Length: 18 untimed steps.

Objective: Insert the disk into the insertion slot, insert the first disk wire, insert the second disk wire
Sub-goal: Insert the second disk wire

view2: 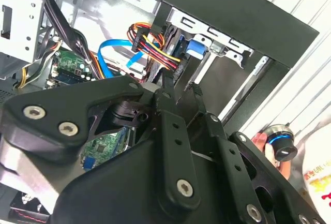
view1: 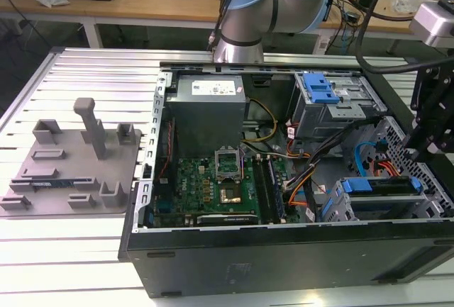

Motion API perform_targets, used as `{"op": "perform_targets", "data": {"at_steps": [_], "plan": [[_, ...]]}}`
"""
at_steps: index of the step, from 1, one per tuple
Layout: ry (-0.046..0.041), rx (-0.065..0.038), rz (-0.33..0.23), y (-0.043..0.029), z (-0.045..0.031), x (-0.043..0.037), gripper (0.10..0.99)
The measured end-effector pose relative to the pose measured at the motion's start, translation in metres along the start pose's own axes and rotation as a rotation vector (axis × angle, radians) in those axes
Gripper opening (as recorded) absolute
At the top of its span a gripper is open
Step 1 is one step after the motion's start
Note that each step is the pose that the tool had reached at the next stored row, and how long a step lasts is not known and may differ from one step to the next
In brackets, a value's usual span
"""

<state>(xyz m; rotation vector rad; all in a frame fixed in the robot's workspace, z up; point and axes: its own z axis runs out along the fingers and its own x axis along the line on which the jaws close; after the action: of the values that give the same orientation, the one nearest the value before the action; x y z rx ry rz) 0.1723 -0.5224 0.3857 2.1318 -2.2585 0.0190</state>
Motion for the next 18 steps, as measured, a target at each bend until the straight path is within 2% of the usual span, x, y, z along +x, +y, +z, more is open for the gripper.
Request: {"op": "perform_targets", "data": {"at_steps": [5,6,7,9,10,11,12,13,18], "plan": [[0.0002,0.000,0.000,0.0000,0.0000,-0.0003,0.302],[0.0019,0.000,0.000,0.0000,0.0000,-0.0008,0.302],[0.0077,0.000,0.000,0.0000,-0.0002,-0.0024,0.302],[0.0364,0.000,0.001,0.0004,-0.0005,-0.0084,0.302],[0.0924,-0.001,0.001,0.0010,-0.0009,-0.0186,0.302],[0.1117,0.000,0.002,0.0019,-0.0014,-0.0349,0.302],[0.1143,0.000,0.002,0.0025,-0.0017,-0.0448,0.302],[0.1261,0.001,0.002,0.0029,-0.0008,-0.0524,0.302],[0.2087,-0.011,0.002,0.0046,-0.0007,-0.0572,0.302]]}}
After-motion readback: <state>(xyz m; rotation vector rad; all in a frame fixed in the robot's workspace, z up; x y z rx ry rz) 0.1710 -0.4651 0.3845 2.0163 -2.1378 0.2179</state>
